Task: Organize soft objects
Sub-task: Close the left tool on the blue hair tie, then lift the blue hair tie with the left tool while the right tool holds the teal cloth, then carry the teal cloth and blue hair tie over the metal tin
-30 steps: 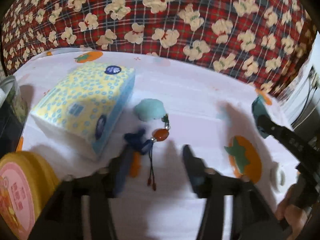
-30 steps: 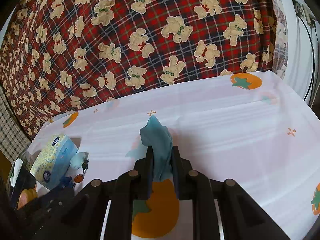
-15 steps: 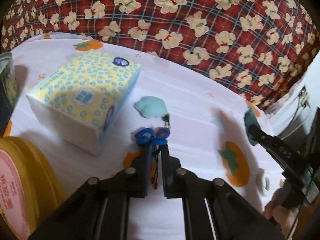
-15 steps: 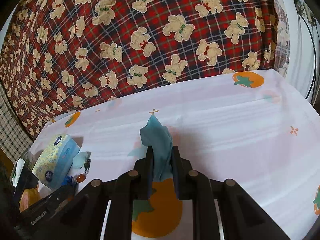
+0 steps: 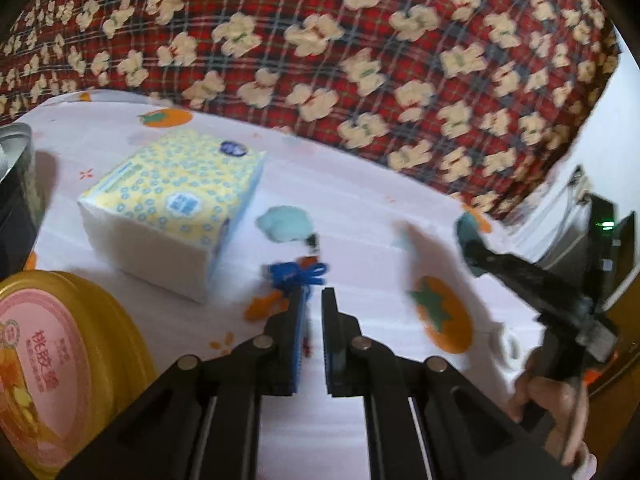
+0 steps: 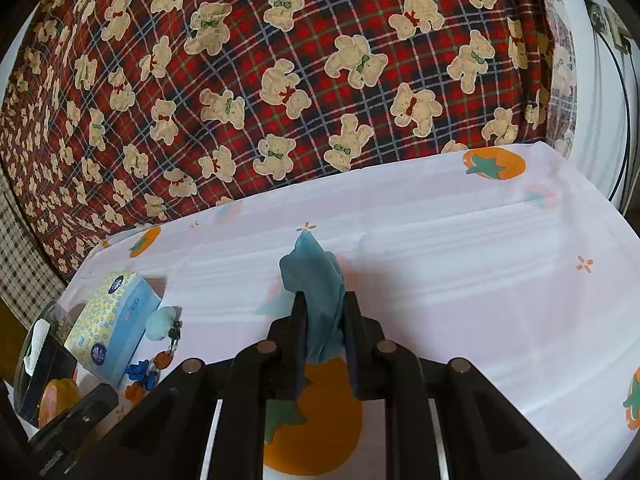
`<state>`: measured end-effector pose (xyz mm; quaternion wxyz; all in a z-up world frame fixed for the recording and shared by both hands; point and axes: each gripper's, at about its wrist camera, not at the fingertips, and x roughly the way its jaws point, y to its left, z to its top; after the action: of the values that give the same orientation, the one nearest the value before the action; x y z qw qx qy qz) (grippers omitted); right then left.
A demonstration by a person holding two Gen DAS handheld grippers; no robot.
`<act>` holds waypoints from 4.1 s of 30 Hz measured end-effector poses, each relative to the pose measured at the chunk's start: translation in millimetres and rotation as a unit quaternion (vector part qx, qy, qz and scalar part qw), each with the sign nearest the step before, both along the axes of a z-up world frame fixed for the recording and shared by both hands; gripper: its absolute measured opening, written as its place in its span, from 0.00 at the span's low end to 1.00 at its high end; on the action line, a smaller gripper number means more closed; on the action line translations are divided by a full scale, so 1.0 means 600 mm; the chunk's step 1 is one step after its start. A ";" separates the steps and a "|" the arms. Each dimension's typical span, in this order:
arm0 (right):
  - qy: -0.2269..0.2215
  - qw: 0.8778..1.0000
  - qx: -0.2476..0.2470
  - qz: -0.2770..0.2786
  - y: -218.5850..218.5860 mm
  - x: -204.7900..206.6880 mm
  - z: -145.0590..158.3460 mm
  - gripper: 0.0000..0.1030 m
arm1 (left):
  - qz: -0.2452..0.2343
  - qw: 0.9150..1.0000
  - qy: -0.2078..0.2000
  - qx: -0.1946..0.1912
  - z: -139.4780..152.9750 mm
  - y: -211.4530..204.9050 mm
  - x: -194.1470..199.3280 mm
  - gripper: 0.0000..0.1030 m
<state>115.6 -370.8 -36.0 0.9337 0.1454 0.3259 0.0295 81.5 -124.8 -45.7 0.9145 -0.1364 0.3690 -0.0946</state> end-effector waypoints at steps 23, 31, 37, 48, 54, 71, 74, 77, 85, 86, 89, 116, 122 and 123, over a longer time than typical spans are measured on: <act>-0.001 1.000 -0.002 0.005 0.009 0.000 -0.002 0.18 | 0.015 0.995 0.058 0.084 -0.020 -0.020 0.075 0.10; -0.009 1.000 -0.001 0.002 0.007 -0.003 0.001 0.18 | -0.045 0.999 -0.013 -0.007 0.024 -0.011 0.003 0.09; -0.024 1.000 -0.001 0.002 0.004 -0.008 0.008 0.18 | -0.068 0.995 -0.065 0.022 0.057 -0.016 -0.041 0.10; -0.044 0.999 -0.004 -0.028 0.014 -0.063 0.007 0.18 | -0.137 0.988 -0.068 0.011 0.045 -0.006 -0.104 0.10; -0.067 0.997 -0.035 -0.030 0.056 -0.125 0.017 0.18 | -0.148 0.987 -0.070 -0.003 0.038 0.028 -0.119 0.09; -0.087 0.995 -0.033 -0.037 0.155 -0.229 0.023 0.18 | -0.164 0.978 -0.120 -0.039 0.071 0.151 -0.165 0.10; -0.086 0.995 -0.030 -0.033 0.172 -0.241 0.022 0.18 | -0.163 0.978 -0.124 -0.040 0.075 0.163 -0.171 0.10; -0.086 0.996 -0.018 -0.023 0.194 -0.253 0.022 0.18 | -0.156 0.980 -0.121 -0.040 0.077 0.174 -0.173 0.10; -0.101 0.995 0.001 0.027 0.281 -0.278 0.040 0.18 | -0.133 0.983 -0.128 -0.017 0.083 0.215 -0.184 0.10; -0.102 0.994 0.001 0.035 0.293 -0.280 0.043 0.18 | -0.130 0.983 -0.129 -0.016 0.083 0.221 -0.185 0.10; -0.104 0.993 0.000 0.057 0.333 -0.281 0.049 0.18 | -0.115 0.985 -0.131 -0.013 0.084 0.248 -0.188 0.10; -0.143 0.967 -0.008 0.213 0.611 -0.245 0.124 0.18 | 0.114 0.980 -0.162 0.010 0.106 0.607 -0.200 0.09; -0.146 0.962 0.000 0.232 0.653 -0.221 0.135 0.18 | 0.137 0.978 -0.158 0.005 0.103 0.643 -0.193 0.09; -0.145 0.961 0.001 0.235 0.659 -0.216 0.135 0.18 | 0.138 0.978 -0.158 0.005 0.103 0.647 -0.191 0.09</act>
<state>-14.2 24.7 44.9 0.9375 0.0602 0.2119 0.2693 -33.1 263.1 16.0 0.9661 -0.1648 0.1982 0.0136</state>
